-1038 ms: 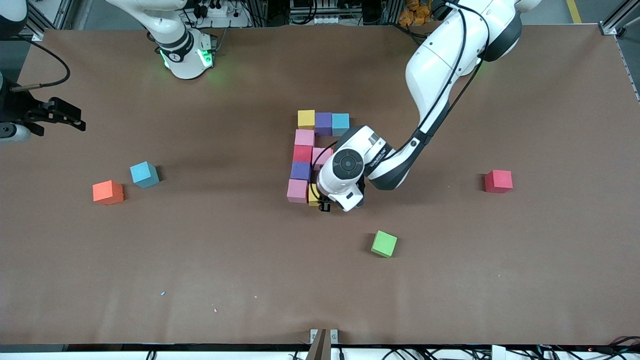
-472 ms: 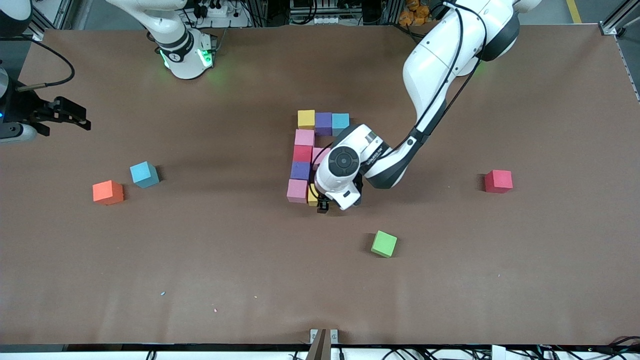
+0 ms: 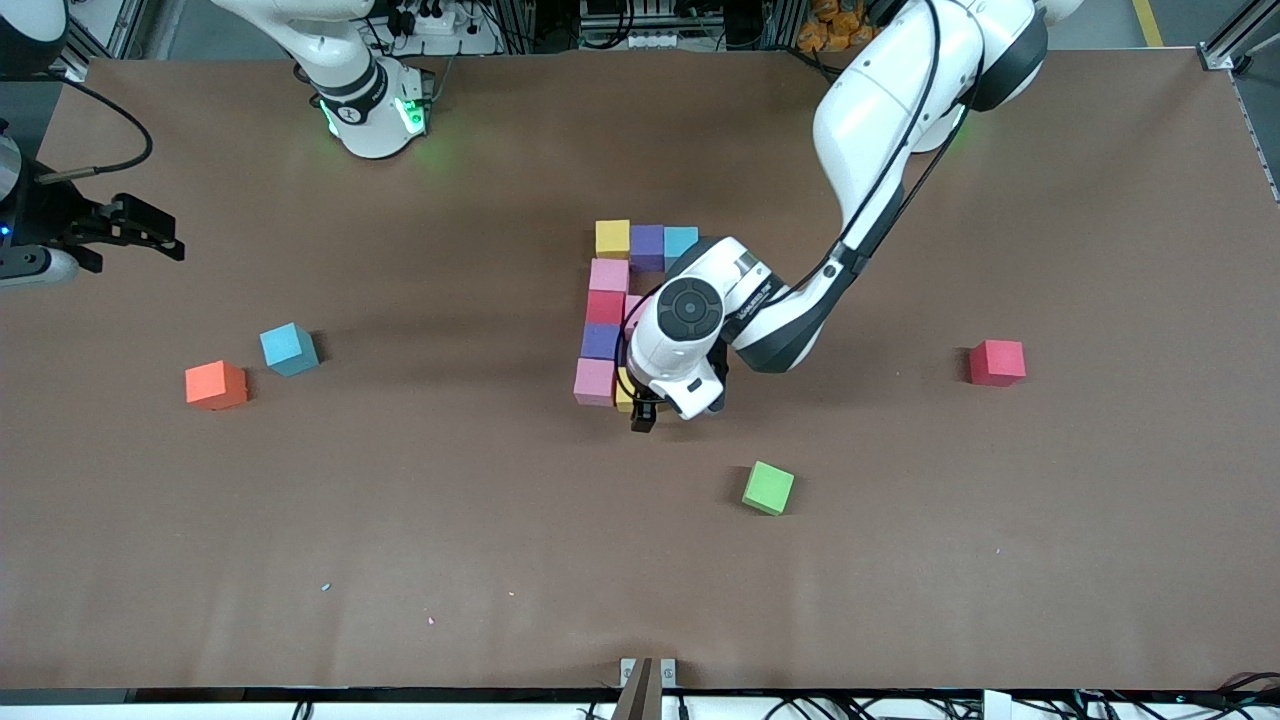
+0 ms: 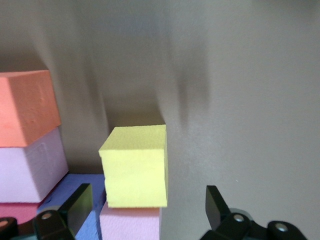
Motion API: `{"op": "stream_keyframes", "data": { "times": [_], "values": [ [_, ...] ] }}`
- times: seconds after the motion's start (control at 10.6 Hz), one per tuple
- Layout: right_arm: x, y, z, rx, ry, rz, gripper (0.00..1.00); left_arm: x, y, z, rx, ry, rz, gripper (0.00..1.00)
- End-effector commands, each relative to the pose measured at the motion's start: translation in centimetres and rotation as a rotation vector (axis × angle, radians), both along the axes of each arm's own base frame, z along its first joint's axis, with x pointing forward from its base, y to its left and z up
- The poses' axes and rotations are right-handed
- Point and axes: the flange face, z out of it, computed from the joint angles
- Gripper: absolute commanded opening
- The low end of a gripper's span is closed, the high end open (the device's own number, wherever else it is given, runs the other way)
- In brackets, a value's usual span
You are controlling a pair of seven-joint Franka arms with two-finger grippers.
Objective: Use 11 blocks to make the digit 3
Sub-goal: 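Lower the yellow block onto the pink block and open the left gripper, then reach the left gripper to the green block and grasp it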
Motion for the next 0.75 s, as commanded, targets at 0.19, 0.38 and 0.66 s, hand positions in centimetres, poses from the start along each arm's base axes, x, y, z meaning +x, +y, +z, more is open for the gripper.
{"op": "stream_keyframes", "data": {
  "times": [0.19, 0.38, 0.66],
  "values": [
    [-0.5, 0.6, 0.0, 0.011, -0.001, -0.003, 1.0, 3.1, 5.0, 6.0, 0.029, -0.042, -0.137, 1.0],
    [-0.5, 0.5, 0.0, 0.012, 0.0, -0.003, 1.0, 5.0, 7.9, 7.2, 0.038, -0.1, -0.297, 1.0],
    [-0.5, 0.5, 0.1, 0.012, -0.002, 0.0, 1.0, 8.8, 13.6, 5.9, 0.048, -0.136, -0.513, 1.0]
  ]
}}
